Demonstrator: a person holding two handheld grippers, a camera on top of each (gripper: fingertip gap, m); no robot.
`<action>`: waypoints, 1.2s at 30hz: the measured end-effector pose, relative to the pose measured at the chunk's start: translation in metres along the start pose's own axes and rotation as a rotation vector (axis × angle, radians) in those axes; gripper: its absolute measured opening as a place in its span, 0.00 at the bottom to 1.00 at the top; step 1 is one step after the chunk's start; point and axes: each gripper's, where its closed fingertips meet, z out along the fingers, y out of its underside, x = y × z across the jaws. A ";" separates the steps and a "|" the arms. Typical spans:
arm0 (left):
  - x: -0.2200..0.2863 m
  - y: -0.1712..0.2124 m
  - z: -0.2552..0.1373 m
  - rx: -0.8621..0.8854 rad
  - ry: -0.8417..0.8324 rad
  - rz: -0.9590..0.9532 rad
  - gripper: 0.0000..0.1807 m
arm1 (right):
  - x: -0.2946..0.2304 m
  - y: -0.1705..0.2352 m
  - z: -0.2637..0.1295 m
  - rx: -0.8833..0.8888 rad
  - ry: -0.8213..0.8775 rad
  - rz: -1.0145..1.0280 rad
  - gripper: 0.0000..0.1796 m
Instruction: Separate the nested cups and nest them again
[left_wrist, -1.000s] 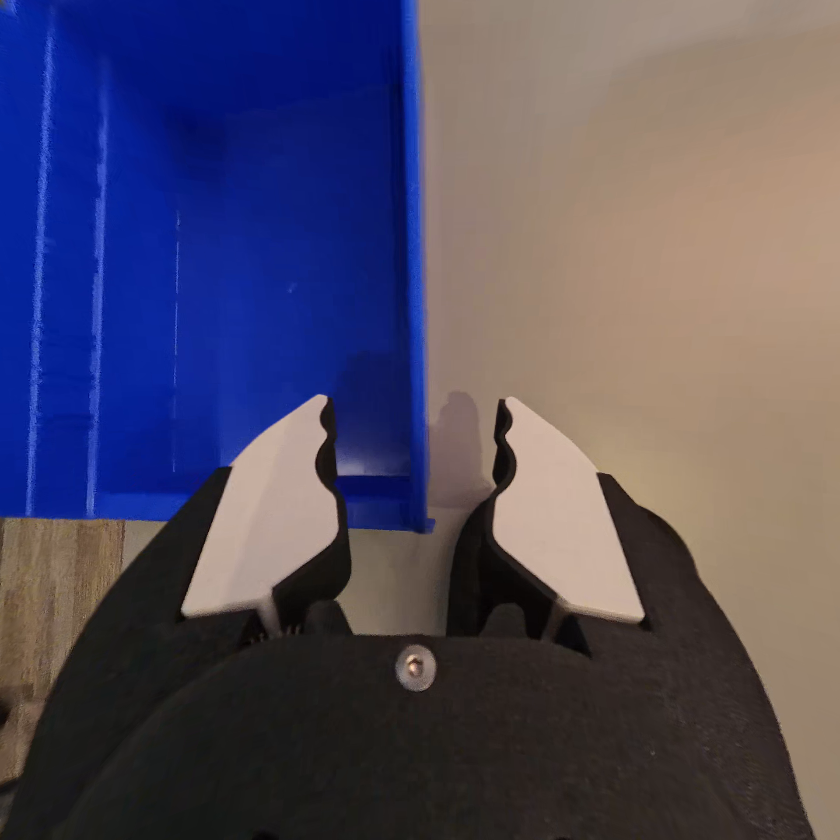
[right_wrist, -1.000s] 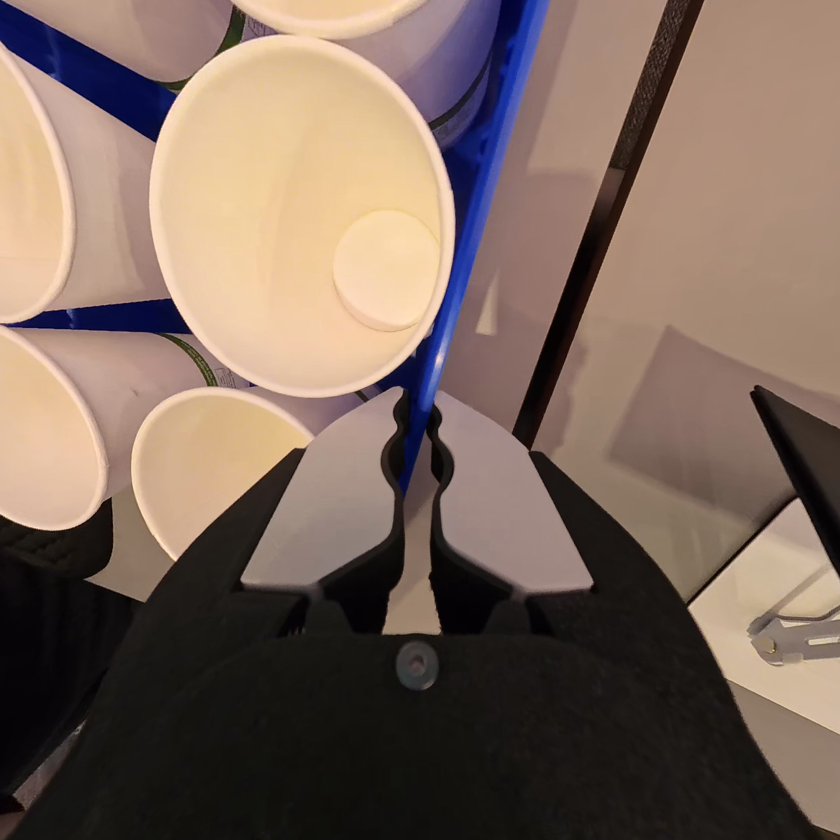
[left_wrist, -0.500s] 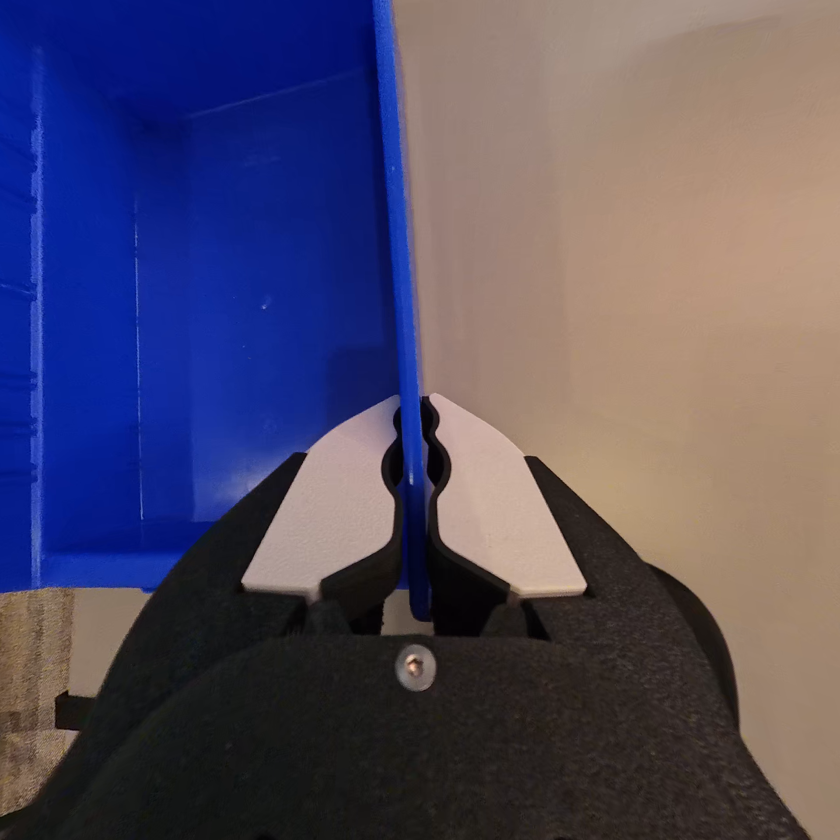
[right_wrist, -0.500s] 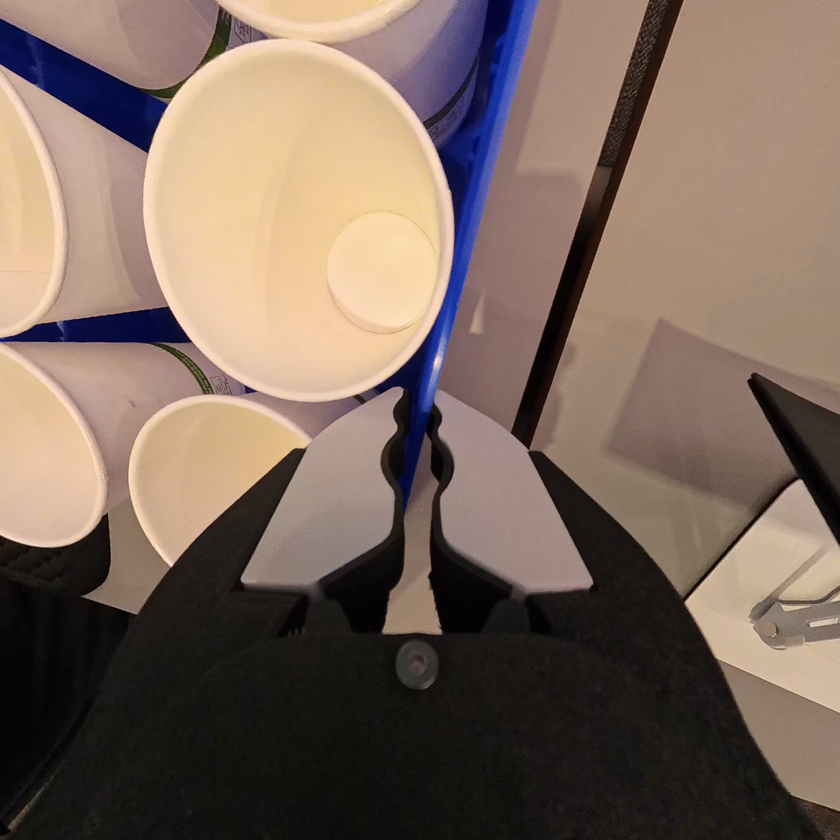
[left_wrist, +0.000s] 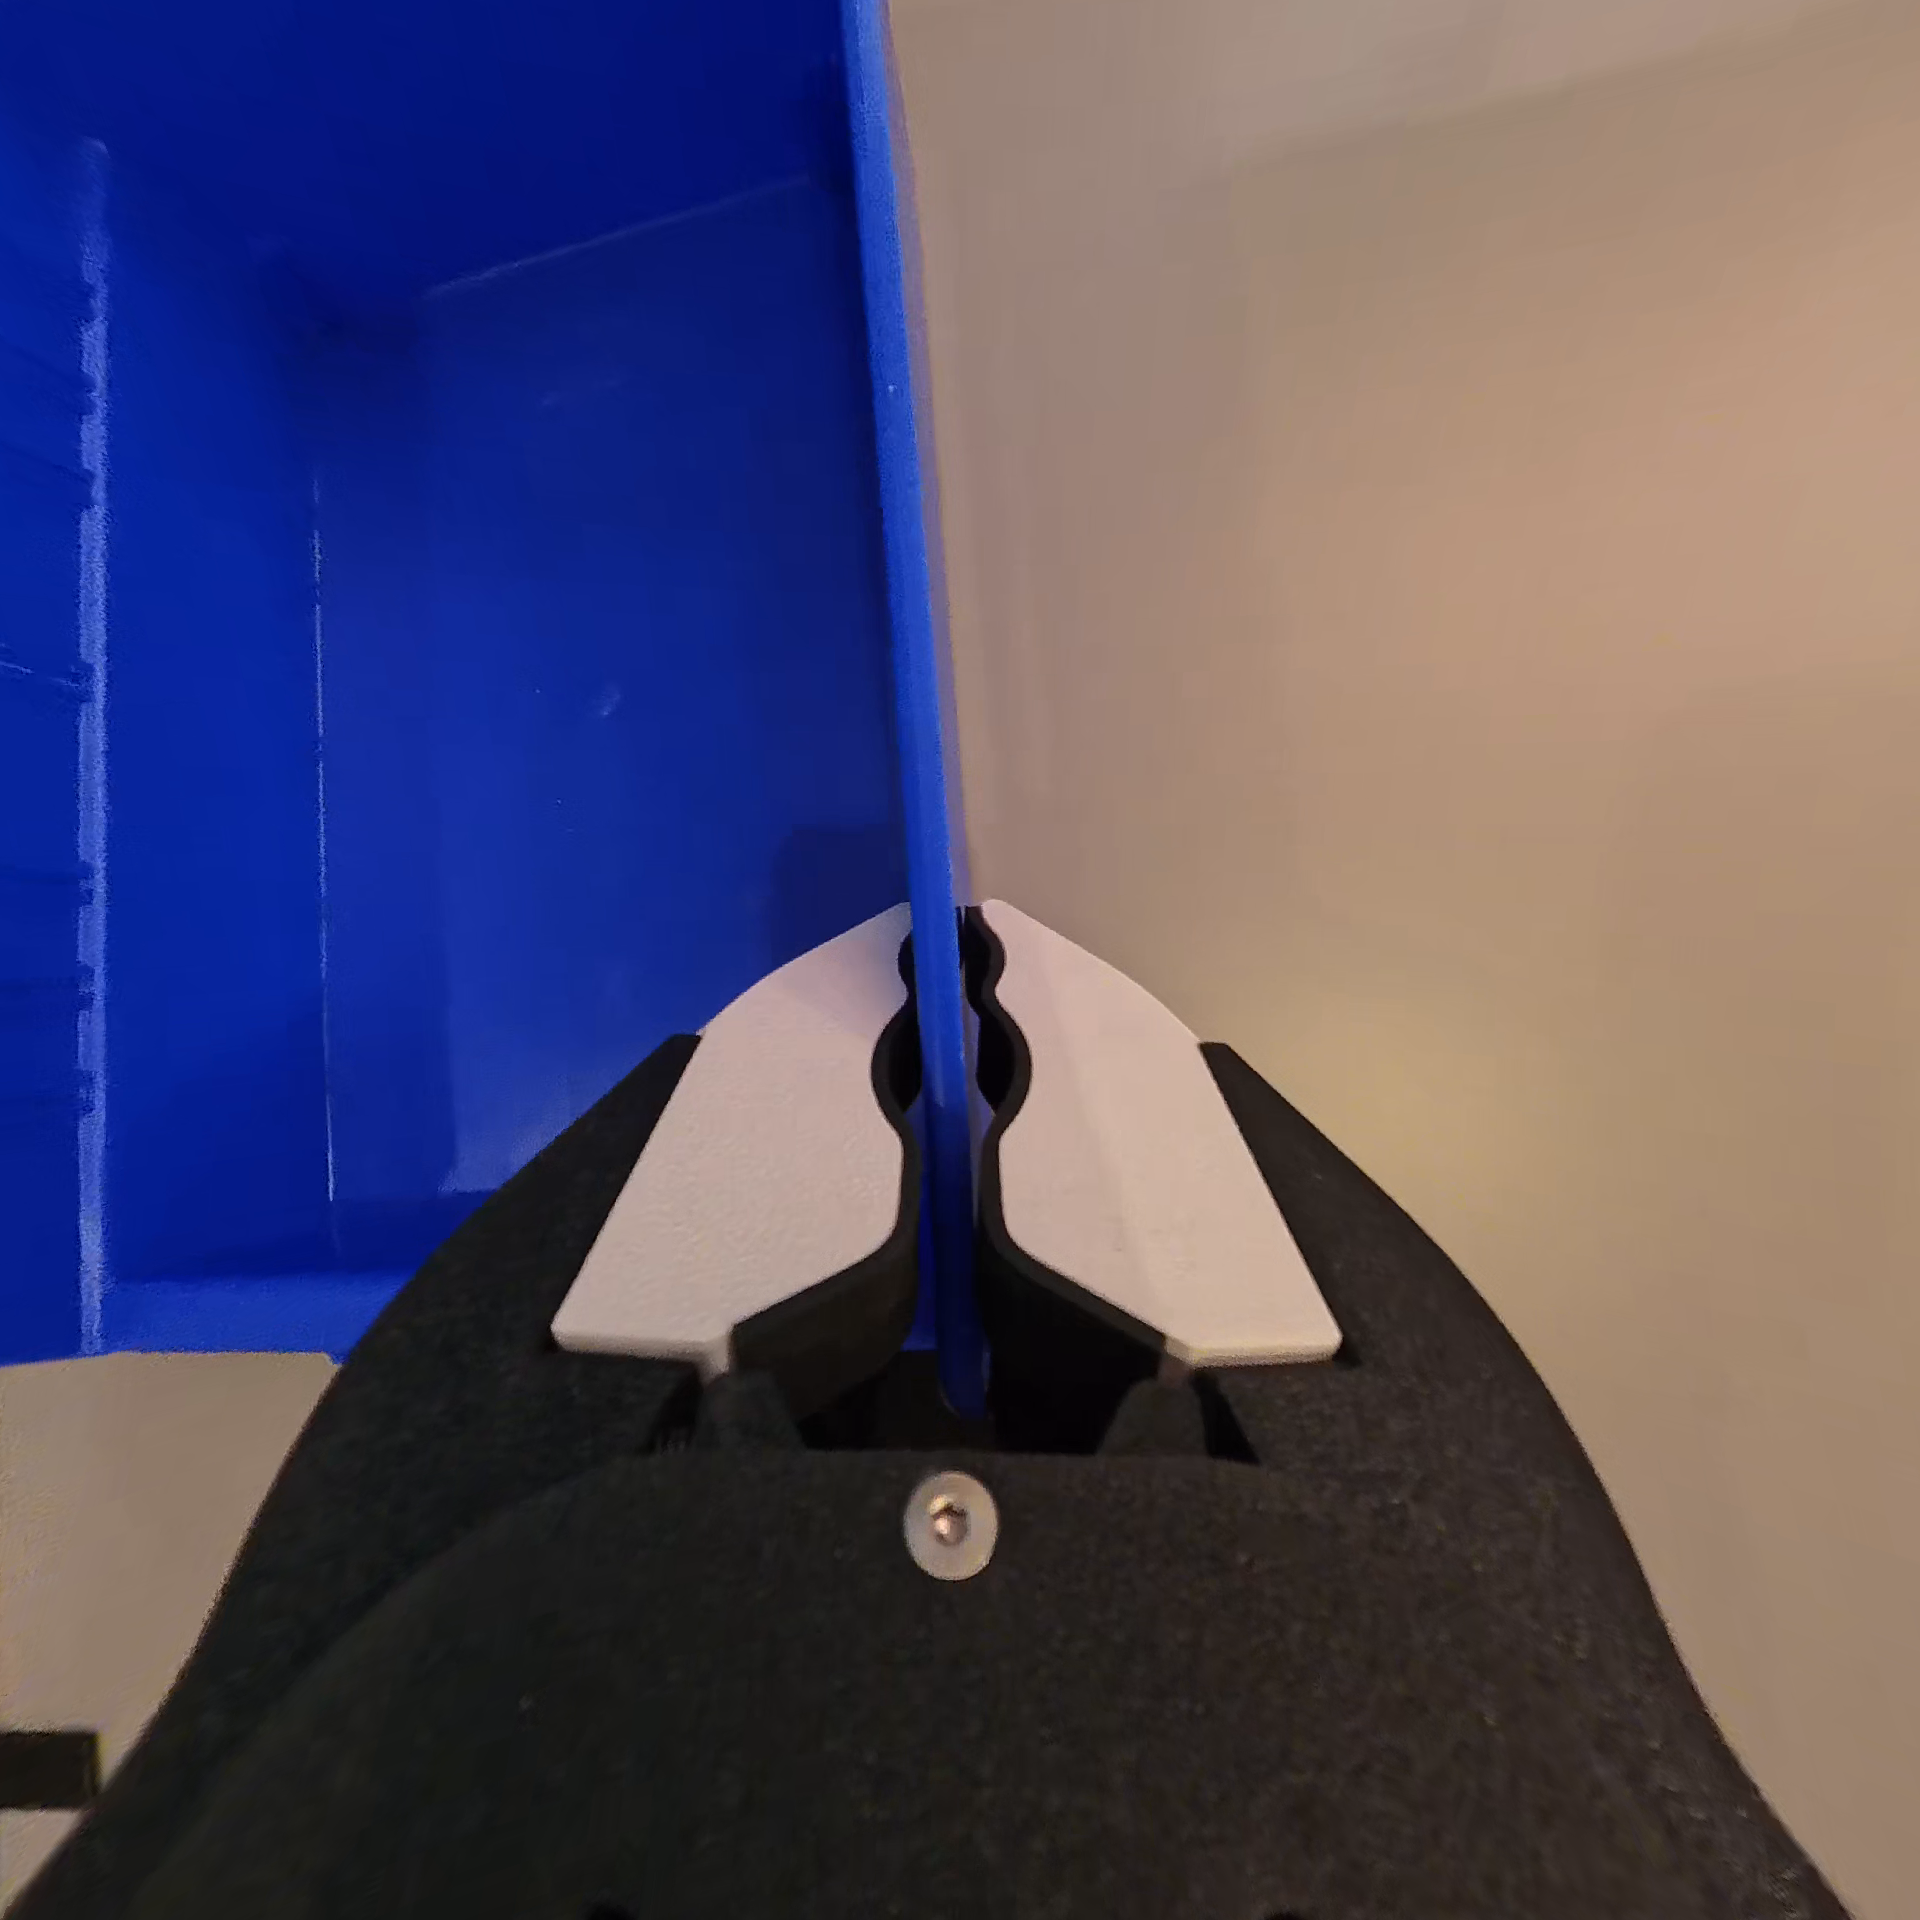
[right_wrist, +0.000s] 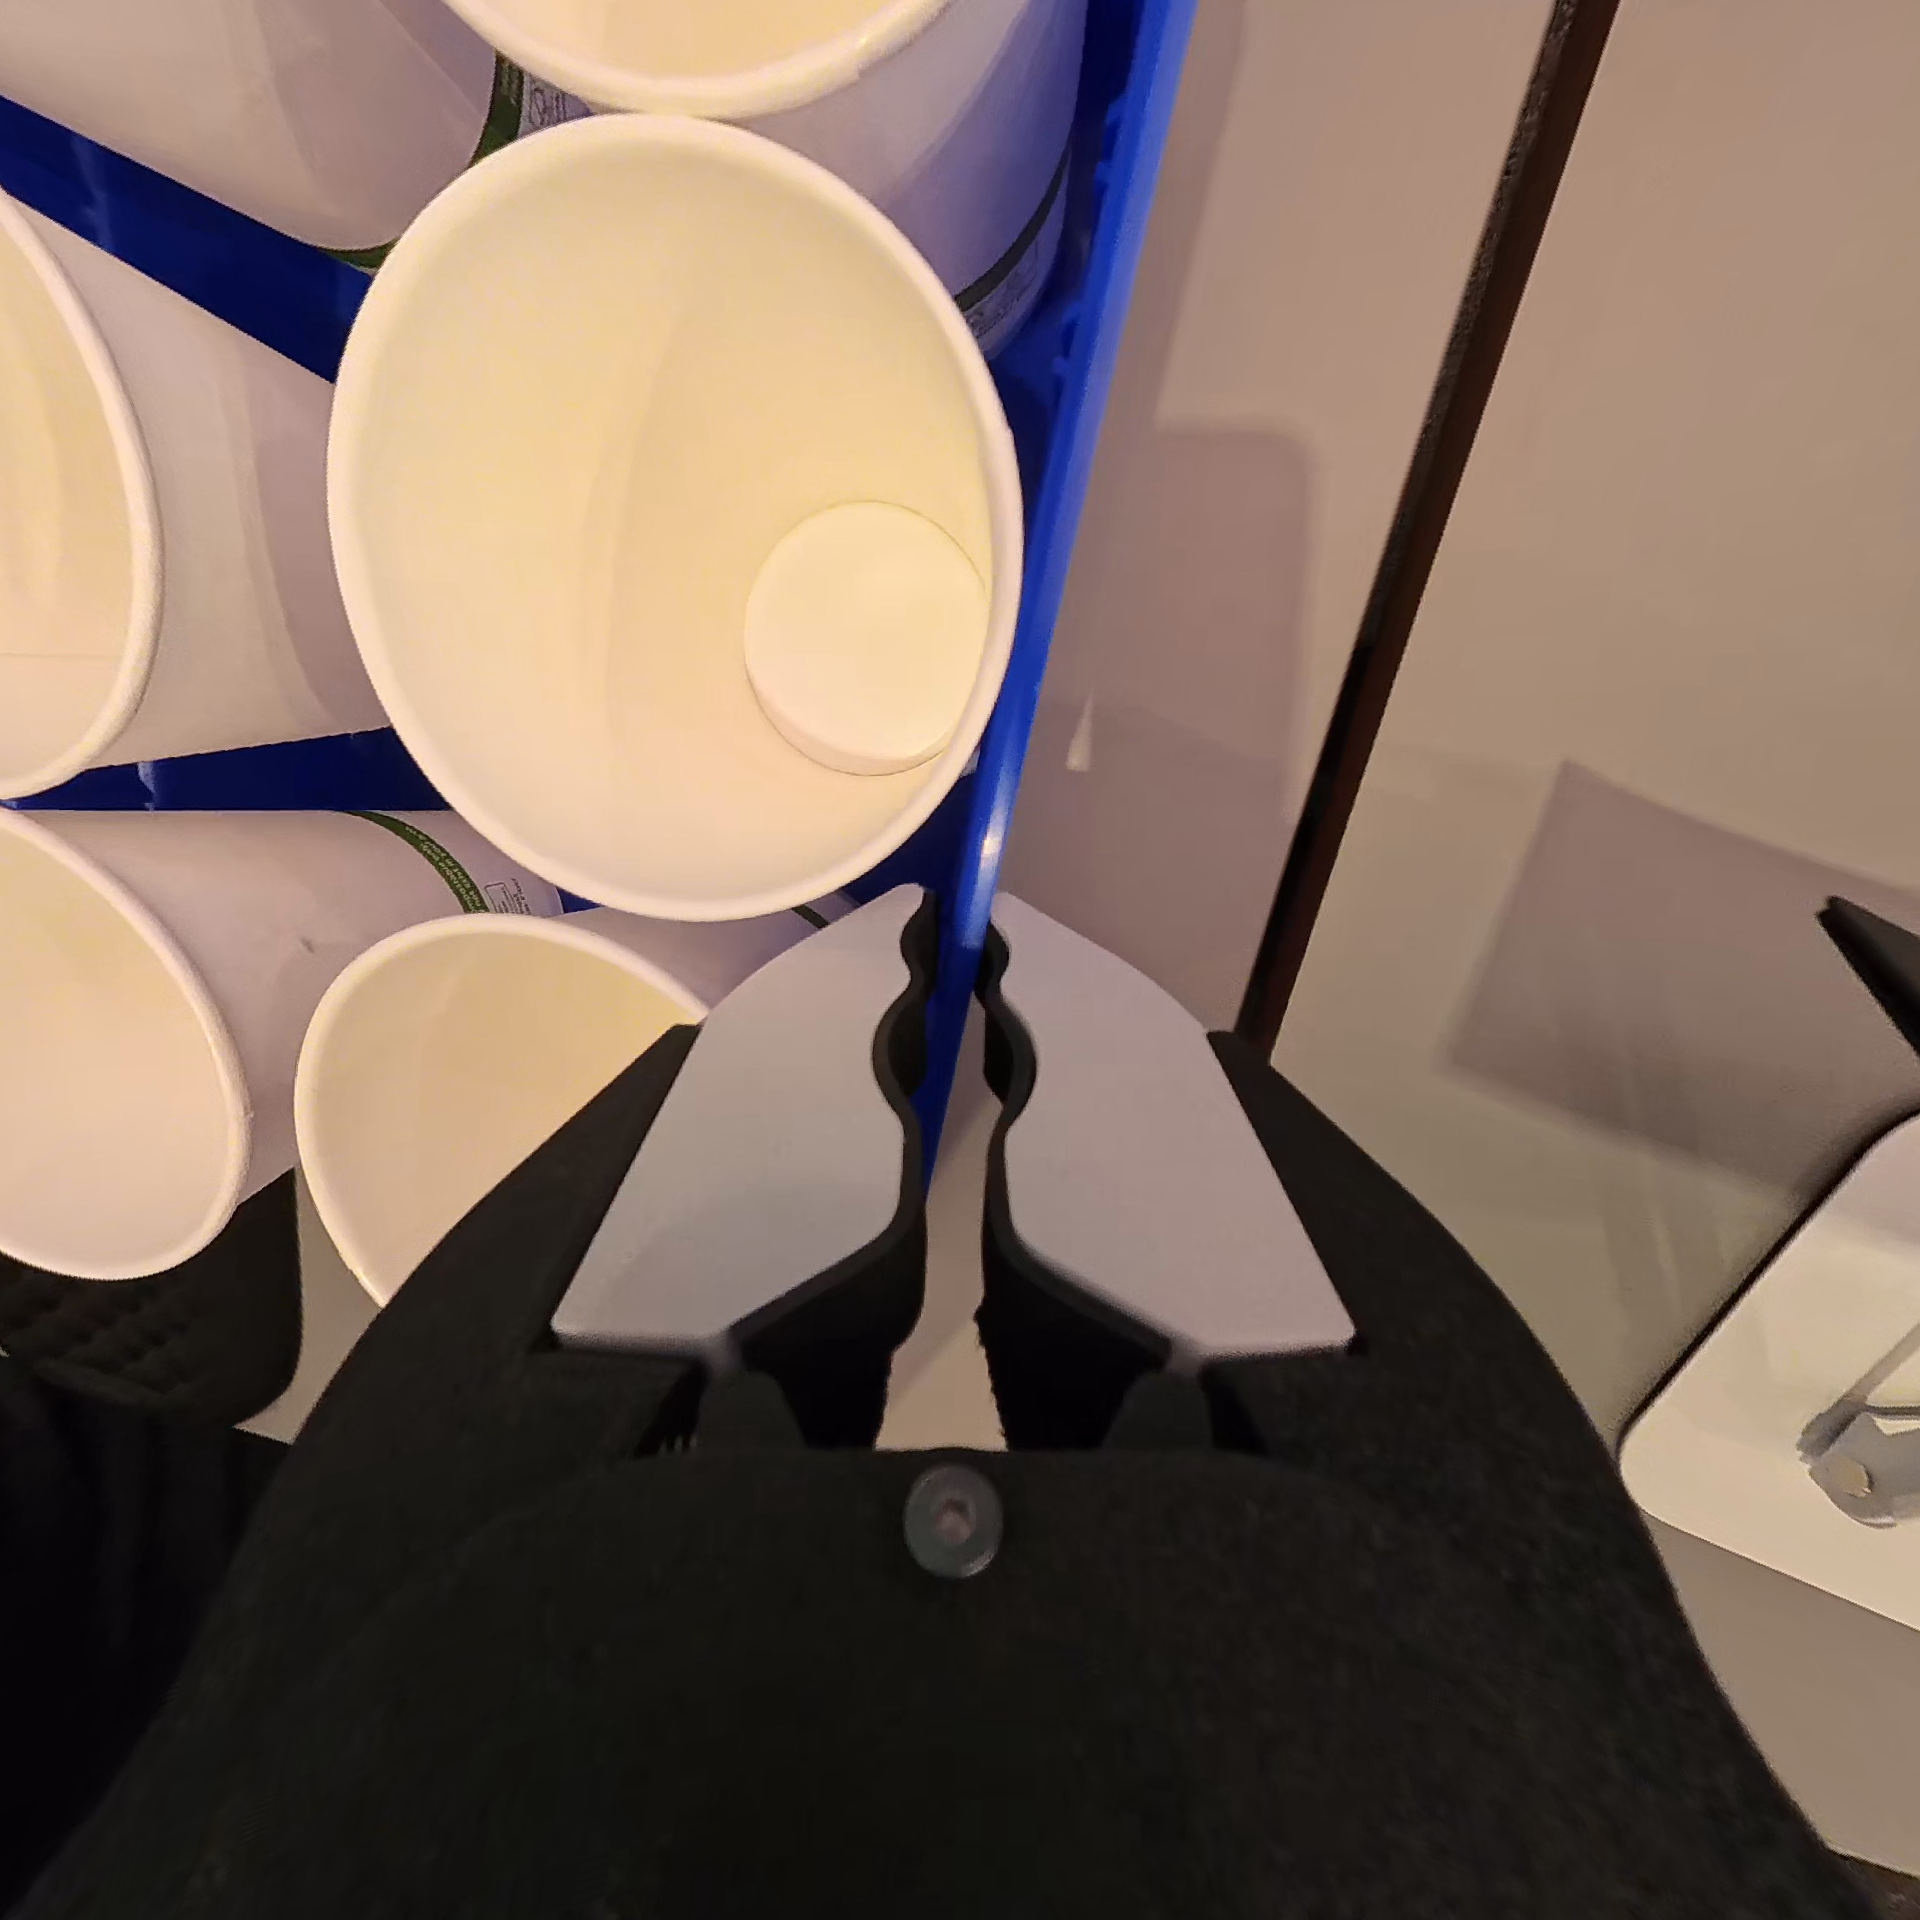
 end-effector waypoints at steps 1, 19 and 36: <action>0.007 -0.002 0.000 0.004 0.007 0.008 0.02 | -0.002 -0.001 0.001 0.002 -0.001 -0.003 0.02; 0.115 -0.020 -0.014 0.077 0.077 0.100 0.04 | -0.047 -0.032 0.018 0.028 -0.001 -0.023 0.02; 0.218 -0.041 -0.023 0.118 0.140 0.261 0.10 | -0.118 -0.066 0.041 0.017 -0.008 -0.015 0.02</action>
